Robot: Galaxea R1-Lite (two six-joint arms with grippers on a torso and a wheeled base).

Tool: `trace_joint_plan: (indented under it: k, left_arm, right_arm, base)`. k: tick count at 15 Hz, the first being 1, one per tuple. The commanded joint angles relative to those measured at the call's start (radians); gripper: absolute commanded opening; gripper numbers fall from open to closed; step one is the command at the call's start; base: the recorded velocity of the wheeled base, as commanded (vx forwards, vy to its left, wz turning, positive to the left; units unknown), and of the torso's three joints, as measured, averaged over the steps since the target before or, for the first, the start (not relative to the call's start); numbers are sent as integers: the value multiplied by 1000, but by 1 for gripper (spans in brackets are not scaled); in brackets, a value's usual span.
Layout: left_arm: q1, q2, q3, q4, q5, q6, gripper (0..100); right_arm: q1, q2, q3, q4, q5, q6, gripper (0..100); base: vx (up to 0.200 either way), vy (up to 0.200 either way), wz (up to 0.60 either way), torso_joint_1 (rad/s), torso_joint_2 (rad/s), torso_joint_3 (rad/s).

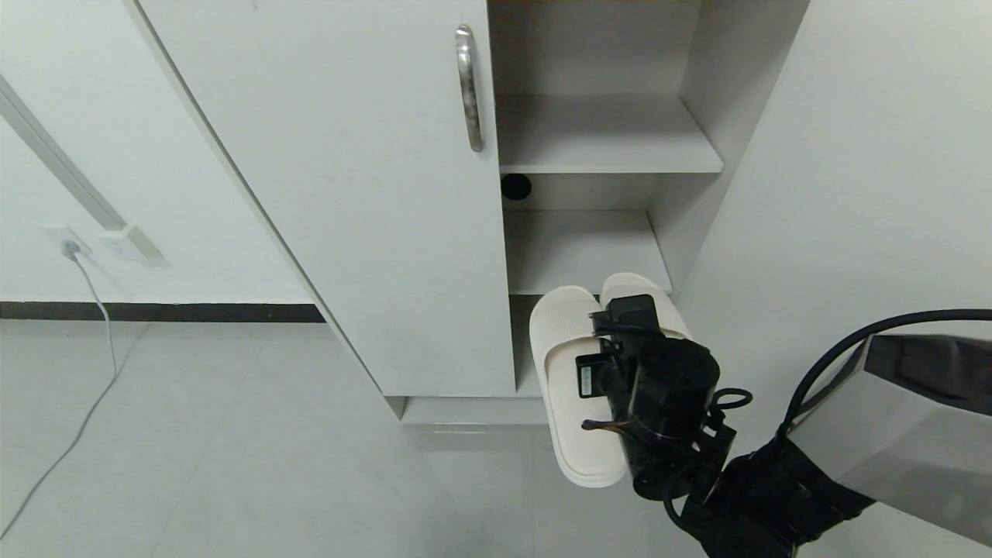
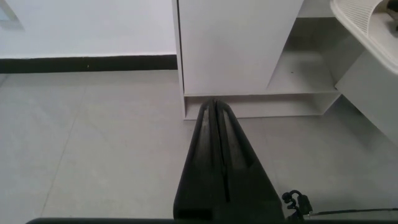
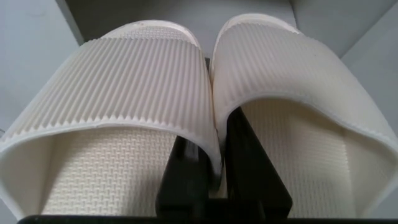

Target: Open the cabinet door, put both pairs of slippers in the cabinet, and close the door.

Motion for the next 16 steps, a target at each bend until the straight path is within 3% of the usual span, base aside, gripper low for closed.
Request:
trace_joint_plan:
  k: [1, 16]
  left_arm:
    - [0, 1, 0, 0, 0, 0, 0]
    - [1, 1, -1, 0, 0, -2, 0]
  right_arm:
    - [-8, -2, 6, 1, -6, -1, 0]
    - [-101, -2, 9, 61, -43, -8, 0]
  base:
    - [0, 0, 0, 0, 0, 0]
    - [0, 0, 0, 0, 0, 0]
